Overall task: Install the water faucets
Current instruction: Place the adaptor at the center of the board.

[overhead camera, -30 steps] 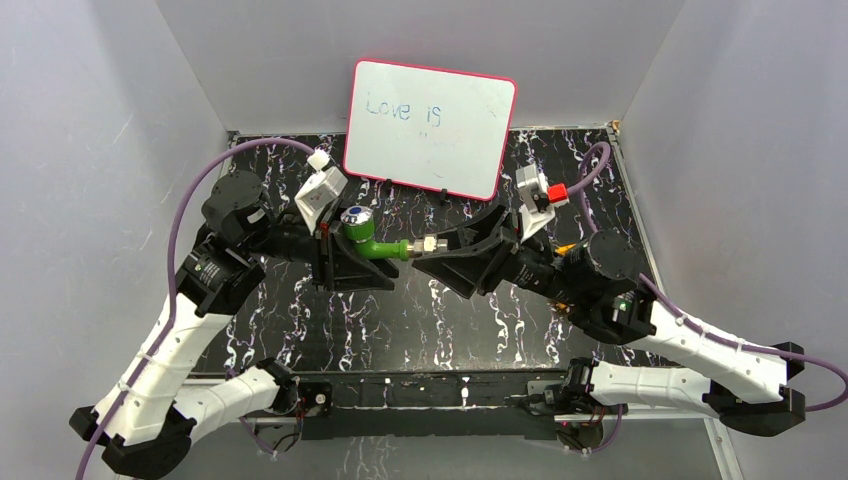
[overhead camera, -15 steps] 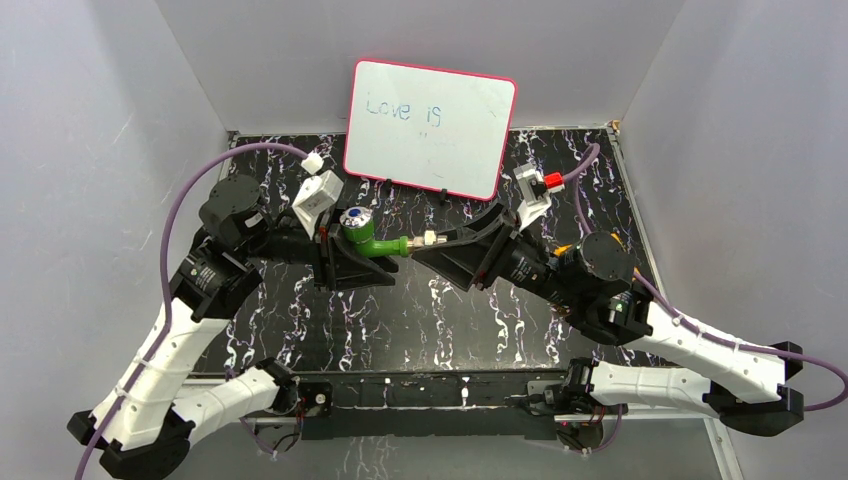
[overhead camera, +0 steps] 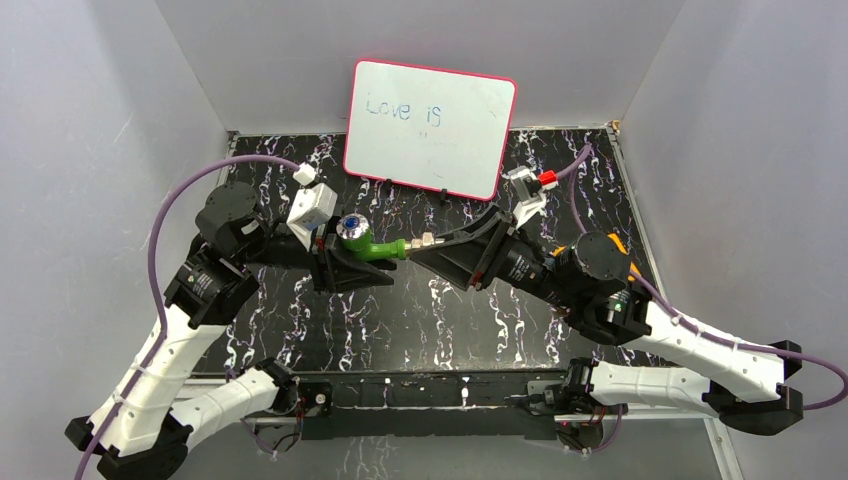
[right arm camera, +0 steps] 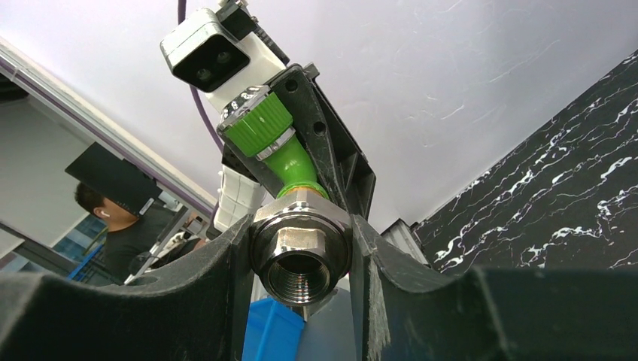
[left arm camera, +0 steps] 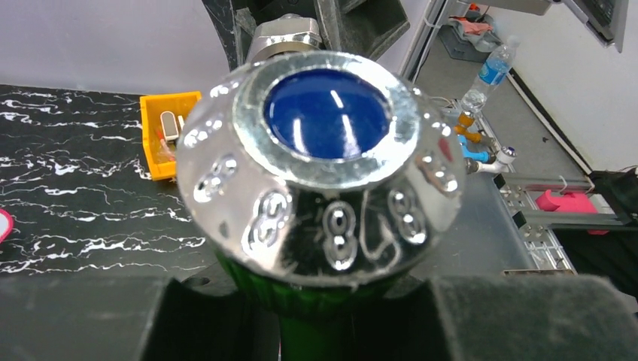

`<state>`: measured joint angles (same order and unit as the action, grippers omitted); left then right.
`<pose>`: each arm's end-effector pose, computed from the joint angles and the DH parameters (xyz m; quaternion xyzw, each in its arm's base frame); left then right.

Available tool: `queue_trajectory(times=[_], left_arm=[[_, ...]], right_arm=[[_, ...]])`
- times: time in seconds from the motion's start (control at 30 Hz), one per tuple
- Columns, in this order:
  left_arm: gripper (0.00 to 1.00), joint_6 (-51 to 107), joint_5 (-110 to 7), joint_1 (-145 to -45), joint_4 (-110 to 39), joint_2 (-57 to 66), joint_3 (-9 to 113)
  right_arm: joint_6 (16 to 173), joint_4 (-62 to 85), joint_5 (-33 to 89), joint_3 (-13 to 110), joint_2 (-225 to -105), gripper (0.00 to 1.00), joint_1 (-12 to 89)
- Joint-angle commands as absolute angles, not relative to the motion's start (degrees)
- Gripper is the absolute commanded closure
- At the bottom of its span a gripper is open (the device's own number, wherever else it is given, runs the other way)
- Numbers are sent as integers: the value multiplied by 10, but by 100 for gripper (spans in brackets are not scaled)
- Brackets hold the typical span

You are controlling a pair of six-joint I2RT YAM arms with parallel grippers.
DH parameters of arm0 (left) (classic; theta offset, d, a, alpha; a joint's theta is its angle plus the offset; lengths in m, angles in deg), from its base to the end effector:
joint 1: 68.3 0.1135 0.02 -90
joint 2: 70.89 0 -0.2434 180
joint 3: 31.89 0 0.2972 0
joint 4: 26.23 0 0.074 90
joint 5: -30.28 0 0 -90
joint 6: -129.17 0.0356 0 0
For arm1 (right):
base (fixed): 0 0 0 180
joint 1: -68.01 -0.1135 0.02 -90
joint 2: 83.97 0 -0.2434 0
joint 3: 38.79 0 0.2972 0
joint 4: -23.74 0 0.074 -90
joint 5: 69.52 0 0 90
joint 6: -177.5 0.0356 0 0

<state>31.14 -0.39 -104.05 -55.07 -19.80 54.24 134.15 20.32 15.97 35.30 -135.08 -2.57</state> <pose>0.1461 -0.1429 0.4835 0.4967 0.4752 -0.5478 0.4769 0.0838 0.2292 0.4556 -0.0880 0.5704 0.6851 0.4445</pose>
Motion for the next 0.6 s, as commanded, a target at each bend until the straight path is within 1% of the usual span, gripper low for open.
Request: queue_trajectory(times=[0.0,0.57], left_arm=[[100,362,41,-1049,-490,-220,548],[100,480,67,-1048,-514,-239,537]], right_arm=[[1343,149,159,368,-1365,100,-27],[1365,102,183,373,-1339,100,-27]])
